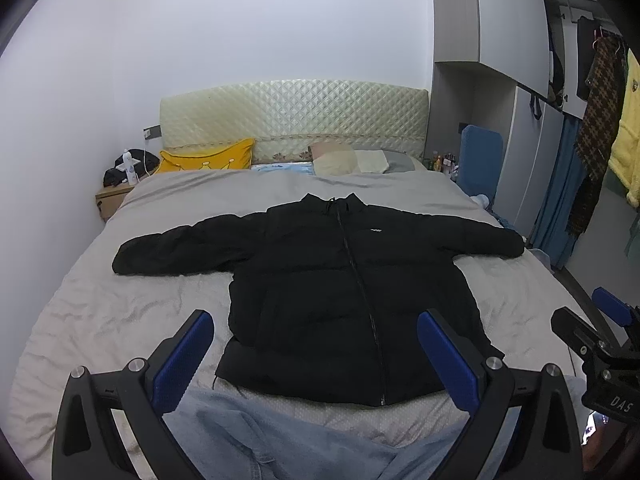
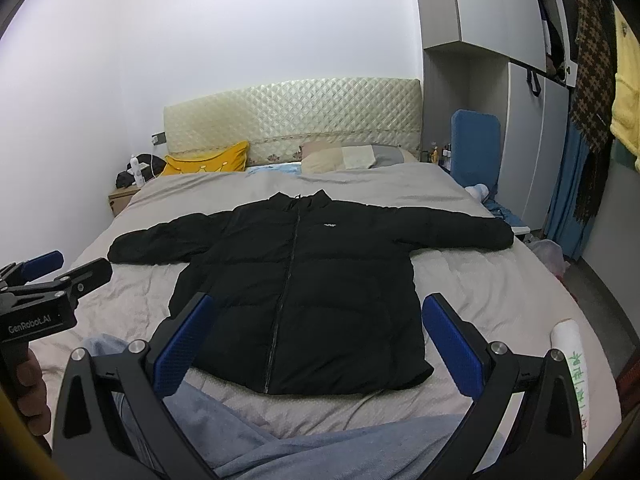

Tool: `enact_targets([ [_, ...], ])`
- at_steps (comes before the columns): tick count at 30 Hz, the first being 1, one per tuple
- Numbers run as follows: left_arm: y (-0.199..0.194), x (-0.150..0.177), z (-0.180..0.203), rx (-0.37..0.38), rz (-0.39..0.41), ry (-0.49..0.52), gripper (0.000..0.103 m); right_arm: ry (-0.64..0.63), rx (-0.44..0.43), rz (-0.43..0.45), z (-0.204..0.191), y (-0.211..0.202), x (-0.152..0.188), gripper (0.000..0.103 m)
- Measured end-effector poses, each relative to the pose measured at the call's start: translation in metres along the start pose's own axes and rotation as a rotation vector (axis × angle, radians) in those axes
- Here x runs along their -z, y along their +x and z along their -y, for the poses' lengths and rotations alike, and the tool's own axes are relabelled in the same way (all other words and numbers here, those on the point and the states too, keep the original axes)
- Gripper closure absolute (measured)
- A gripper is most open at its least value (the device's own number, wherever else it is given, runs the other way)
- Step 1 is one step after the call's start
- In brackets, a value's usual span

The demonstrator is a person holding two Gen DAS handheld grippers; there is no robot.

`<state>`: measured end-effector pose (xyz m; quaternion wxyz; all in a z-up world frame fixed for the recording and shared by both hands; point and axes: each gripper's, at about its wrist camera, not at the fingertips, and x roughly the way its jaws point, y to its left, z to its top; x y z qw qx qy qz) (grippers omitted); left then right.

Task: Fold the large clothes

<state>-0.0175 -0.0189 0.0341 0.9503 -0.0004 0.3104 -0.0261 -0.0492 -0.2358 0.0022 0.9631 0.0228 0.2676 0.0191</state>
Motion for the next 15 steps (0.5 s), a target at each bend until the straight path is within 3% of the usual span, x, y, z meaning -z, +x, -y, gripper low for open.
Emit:
enact_targets([
  [15,0.0072,0.0014,0.0025,0.011,0.023,-0.017,0.0,0.0,-0.003,0.03,0.0051,0.0021,-0.0003,0.0],
])
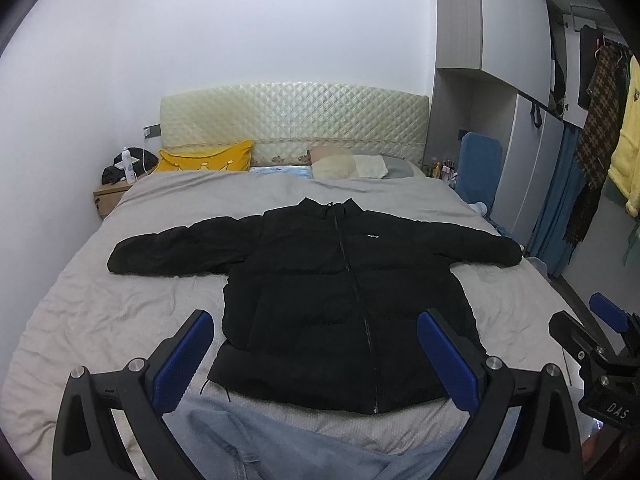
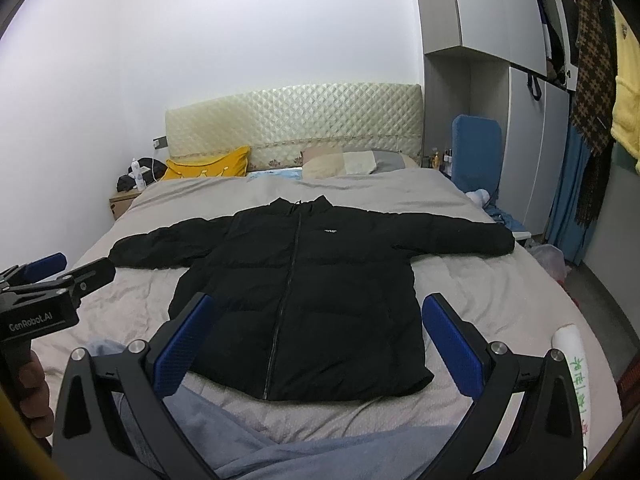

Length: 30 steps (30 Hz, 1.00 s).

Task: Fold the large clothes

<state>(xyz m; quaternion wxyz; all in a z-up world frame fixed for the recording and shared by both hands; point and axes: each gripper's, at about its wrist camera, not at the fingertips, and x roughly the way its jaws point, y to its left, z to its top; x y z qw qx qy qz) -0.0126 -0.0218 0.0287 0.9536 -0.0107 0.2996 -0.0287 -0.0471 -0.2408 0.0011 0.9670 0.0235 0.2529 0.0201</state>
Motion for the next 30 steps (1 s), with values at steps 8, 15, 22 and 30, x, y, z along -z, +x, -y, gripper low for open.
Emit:
enact_targets([
  [8,0.02,0.004,0.001,0.003,-0.014,0.0,0.0,0.009,0.003,0.003,0.004,0.014,0.009,0.0],
  [15,0.041,0.013,-0.001,0.007,-0.026,-0.003,0.0,0.006,0.006,-0.008,0.002,0.037,0.021,0.0],
  [22,0.06,0.019,-0.006,0.021,-0.044,-0.007,0.0,0.002,0.011,-0.025,-0.002,0.053,0.034,0.0],
  [30,0.072,0.024,-0.023,0.011,-0.063,-0.039,0.0,0.031,0.046,-0.035,0.004,0.06,0.035,0.0],
])
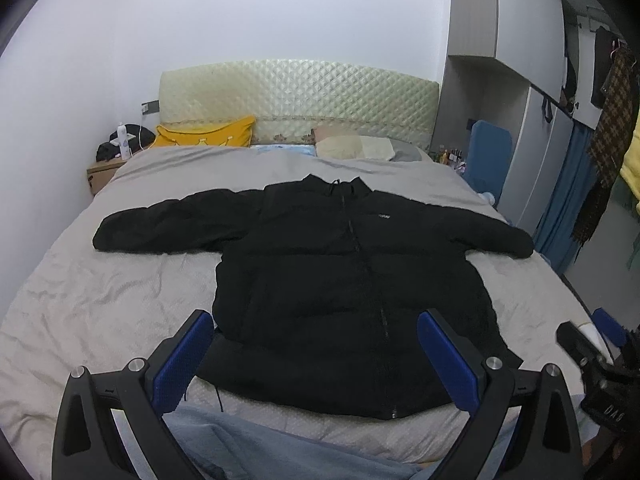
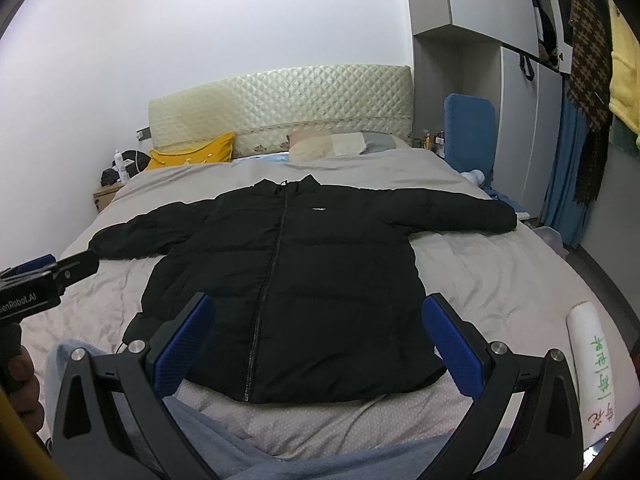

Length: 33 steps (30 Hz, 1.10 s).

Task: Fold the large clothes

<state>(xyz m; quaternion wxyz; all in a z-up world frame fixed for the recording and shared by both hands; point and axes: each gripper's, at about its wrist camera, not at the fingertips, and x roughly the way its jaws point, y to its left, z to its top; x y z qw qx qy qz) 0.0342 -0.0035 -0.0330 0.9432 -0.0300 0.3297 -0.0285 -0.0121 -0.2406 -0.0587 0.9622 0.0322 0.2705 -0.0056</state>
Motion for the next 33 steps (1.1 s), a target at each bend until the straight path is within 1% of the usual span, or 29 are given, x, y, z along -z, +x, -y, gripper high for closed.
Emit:
enact_targets([
  [5,0.004,0.003,-0.002,0.007,-0.005,0.002,0.0,0.007,0.004,0.009,-0.001,-0.001,-0.001,0.0],
  [8,0.006,0.0,0.002,0.005,-0.006,0.031,0.0,-0.002,0.006,0.009,-0.002,-0.001,-0.001,0.0],
  [14,0.003,-0.005,0.001,-0.001,0.015,0.024,0.0,-0.002,0.003,0.01,-0.003,-0.001,-0.001,0.0],
  [21,0.005,-0.009,0.001,0.01,0.002,0.019,0.0,-0.011,-0.01,0.014,-0.005,-0.002,-0.007,0.0],
  [33,0.007,-0.024,0.005,0.021,0.018,0.021,0.0,-0.01,-0.035,0.015,0.0,0.003,-0.02,0.0],
])
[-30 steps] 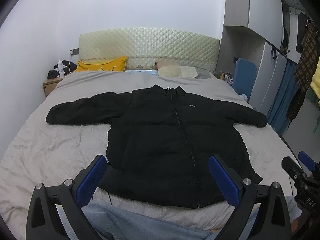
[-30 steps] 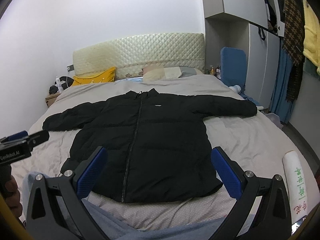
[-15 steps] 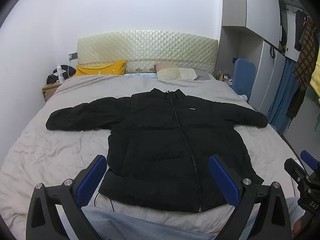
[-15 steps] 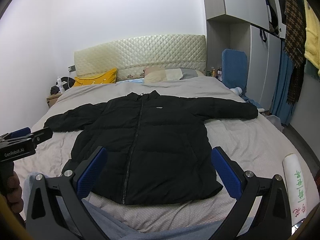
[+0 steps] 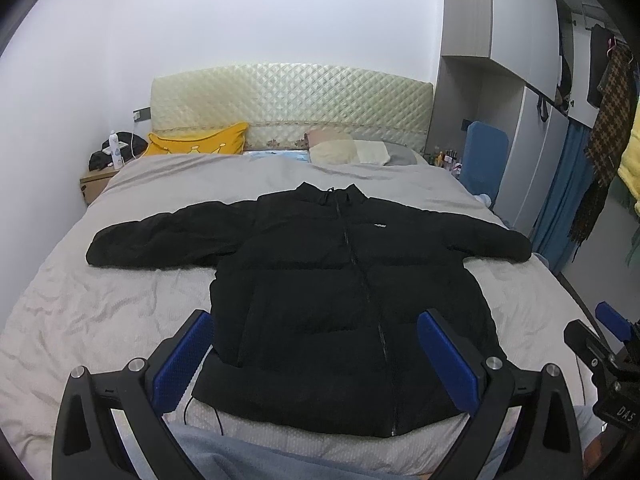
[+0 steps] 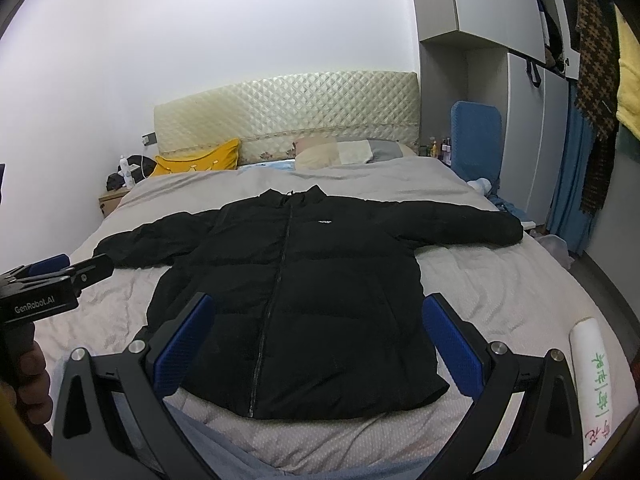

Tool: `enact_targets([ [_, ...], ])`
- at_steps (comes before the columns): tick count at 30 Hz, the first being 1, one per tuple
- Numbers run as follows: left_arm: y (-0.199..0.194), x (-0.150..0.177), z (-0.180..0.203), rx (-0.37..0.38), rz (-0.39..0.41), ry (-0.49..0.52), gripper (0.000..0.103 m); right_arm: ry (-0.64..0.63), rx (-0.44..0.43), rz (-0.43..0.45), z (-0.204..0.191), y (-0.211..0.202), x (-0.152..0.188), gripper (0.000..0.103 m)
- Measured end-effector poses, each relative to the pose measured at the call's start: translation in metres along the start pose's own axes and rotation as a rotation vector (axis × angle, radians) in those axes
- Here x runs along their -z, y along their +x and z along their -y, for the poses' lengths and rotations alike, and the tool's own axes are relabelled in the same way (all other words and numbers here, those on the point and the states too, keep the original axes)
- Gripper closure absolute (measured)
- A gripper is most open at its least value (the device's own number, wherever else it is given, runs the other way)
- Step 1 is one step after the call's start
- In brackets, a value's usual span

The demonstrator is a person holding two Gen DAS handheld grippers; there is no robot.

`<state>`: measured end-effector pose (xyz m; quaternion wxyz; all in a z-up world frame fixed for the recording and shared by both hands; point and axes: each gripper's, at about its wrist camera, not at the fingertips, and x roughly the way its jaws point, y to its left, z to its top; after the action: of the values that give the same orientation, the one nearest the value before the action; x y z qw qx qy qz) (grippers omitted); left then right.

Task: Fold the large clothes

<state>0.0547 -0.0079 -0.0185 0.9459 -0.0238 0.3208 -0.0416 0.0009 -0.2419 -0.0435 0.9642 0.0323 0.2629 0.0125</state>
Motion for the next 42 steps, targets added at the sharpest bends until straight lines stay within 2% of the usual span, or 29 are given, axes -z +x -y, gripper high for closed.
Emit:
enact_targets([
  [4,0.001,-0.006,0.003,0.008,0.005,0.001,0.0,0.004,-0.016,-0.002,0.001,0.002,-0.002,0.0],
  [12,0.014,-0.03,0.003,0.032,0.031,0.002,0.0,0.007,0.005,0.011,0.007,0.011,-0.018,0.0],
  [17,0.027,-0.044,0.01,0.035,0.083,0.018,0.0,0.004,0.026,0.017,0.018,0.03,-0.028,0.0],
  [23,0.053,-0.063,0.021,0.018,0.101,0.067,0.0,0.016,0.044,0.05,0.039,0.055,-0.035,0.0],
  [27,0.075,-0.078,0.024,0.049,0.134,0.065,0.0,-0.008,0.063,0.071,0.045,0.074,-0.043,0.0],
  [30,0.097,-0.086,0.023,0.046,0.159,0.061,0.0,-0.025,0.062,0.091,0.047,0.09,-0.048,0.0],
  [34,0.137,-0.093,0.018,0.078,0.14,0.017,0.0,-0.02,0.102,0.128,0.052,0.11,-0.051,0.0],
  [38,0.17,-0.082,0.016,0.066,0.123,0.035,0.0,0.018,0.094,0.117,0.065,0.136,-0.053,0.0],
  [42,0.195,-0.068,0.007,0.087,0.091,0.012,0.0,0.032,0.11,0.098,0.078,0.162,-0.05,0.0],
])
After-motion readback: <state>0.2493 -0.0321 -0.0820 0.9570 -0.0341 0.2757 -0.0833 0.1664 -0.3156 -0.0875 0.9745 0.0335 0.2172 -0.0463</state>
